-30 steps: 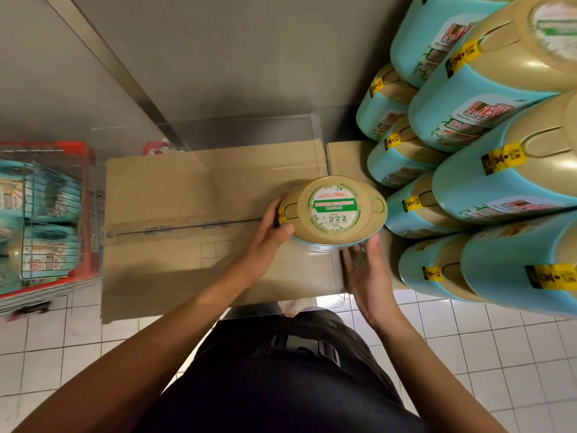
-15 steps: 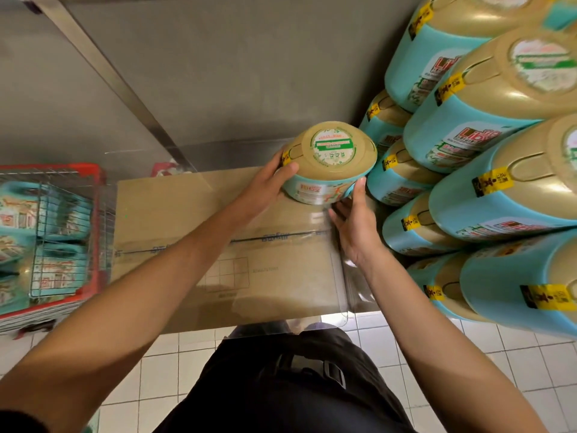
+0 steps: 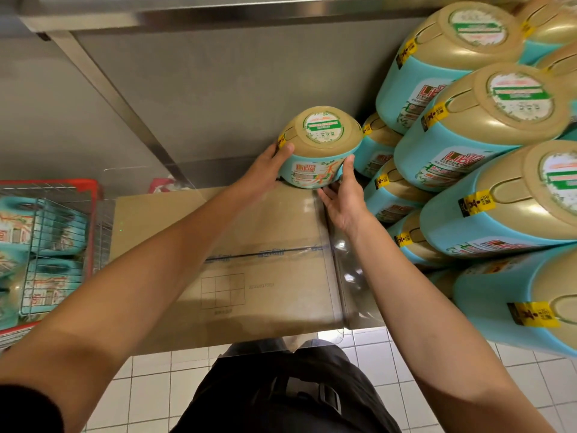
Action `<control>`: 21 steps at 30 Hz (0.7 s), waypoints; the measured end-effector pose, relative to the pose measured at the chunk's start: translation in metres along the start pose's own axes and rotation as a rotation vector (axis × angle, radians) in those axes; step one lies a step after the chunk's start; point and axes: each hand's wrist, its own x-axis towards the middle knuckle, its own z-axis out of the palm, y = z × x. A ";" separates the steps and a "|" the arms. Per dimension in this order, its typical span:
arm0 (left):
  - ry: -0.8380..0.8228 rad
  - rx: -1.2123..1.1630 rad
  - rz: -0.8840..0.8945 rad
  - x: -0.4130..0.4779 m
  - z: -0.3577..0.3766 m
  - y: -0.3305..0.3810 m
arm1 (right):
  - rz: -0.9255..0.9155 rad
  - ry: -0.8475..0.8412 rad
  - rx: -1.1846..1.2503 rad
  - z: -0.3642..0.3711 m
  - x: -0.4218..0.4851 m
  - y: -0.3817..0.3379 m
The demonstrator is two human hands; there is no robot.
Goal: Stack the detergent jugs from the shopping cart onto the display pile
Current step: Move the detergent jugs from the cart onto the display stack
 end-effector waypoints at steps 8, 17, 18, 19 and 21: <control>-0.028 0.021 -0.079 0.009 -0.003 0.004 | -0.048 0.052 0.050 0.009 0.016 -0.002; 0.156 -0.070 0.039 -0.004 -0.006 -0.002 | -0.013 0.159 -0.003 -0.001 -0.002 0.016; 0.165 -0.057 0.041 -0.006 -0.009 -0.005 | -0.011 0.169 0.005 -0.003 -0.008 0.018; 0.165 -0.046 0.038 -0.009 -0.012 -0.009 | -0.008 0.173 0.014 -0.004 -0.015 0.022; 0.157 -0.029 0.016 -0.019 -0.019 -0.019 | 0.000 0.172 0.028 -0.006 -0.032 0.031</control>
